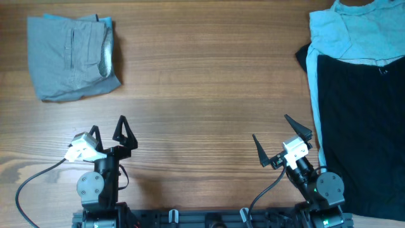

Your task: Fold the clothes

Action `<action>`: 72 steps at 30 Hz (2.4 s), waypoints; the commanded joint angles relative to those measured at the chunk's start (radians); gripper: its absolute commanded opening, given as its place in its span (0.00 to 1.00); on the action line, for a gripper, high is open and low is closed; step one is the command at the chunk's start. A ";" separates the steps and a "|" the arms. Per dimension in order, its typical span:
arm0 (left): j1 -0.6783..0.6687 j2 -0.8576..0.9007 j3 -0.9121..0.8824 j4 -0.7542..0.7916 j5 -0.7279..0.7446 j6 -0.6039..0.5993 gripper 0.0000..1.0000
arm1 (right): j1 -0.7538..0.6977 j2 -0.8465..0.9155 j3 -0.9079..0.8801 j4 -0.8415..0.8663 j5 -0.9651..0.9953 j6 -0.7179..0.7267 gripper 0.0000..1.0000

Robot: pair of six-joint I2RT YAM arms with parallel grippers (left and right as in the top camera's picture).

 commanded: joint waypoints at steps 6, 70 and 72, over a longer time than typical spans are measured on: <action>-0.006 0.002 -0.004 -0.003 0.005 -0.009 1.00 | -0.005 0.004 -0.001 0.003 -0.009 -0.006 1.00; -0.006 1.247 1.271 -0.855 0.046 0.219 1.00 | -0.018 1.284 1.138 -0.623 -0.241 0.285 0.99; -0.006 1.270 1.291 -0.865 0.096 0.220 1.00 | -0.059 1.353 1.190 -0.631 -0.114 0.373 1.00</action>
